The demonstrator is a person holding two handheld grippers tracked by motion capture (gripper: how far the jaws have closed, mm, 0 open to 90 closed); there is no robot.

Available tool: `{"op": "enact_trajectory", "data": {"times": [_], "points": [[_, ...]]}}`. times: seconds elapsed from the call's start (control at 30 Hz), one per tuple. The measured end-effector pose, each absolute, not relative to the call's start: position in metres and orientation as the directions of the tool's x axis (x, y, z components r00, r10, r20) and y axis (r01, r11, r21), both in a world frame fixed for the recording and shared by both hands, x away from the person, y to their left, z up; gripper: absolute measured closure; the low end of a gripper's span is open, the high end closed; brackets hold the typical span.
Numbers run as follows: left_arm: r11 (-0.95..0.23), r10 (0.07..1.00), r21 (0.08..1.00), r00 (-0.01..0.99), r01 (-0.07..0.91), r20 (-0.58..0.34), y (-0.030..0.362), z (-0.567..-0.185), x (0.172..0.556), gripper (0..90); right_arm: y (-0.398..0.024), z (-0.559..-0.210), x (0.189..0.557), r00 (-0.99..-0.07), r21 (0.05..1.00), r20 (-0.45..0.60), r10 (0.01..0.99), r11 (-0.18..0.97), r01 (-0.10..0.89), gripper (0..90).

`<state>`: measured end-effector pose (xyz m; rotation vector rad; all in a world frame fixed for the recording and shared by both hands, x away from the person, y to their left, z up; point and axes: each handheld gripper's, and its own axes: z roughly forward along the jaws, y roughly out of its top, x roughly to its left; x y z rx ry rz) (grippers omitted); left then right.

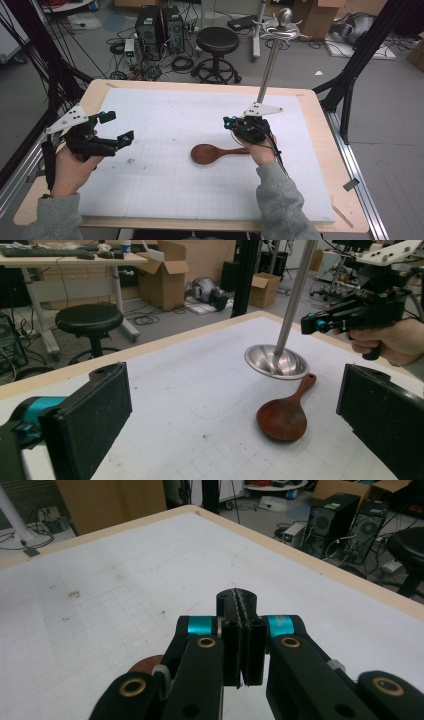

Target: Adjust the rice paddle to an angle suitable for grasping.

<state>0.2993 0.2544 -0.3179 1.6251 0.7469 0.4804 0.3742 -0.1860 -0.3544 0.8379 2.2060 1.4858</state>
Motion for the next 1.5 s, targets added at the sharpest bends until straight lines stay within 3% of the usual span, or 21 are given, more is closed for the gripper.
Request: {"op": "enact_trajectory", "data": {"times": [1.1, 1.5], "points": [[-0.108, 0.733, 0.968, 0.676, 0.228, -0.077, 0.264, -0.327, 0.289, 1.7, -0.147, -0.401, 0.407, -0.779, 0.826, 0.136, 0.612, 0.364, 0.430, 89.5], [-0.112, 0.736, 0.966, 0.672, 0.235, -0.078, 0.265, -0.329, 0.285, 1.7, -0.123, -0.410, 0.410, -0.802, 0.793, 0.123, 0.585, 0.428, 0.434, 89.5]]}}
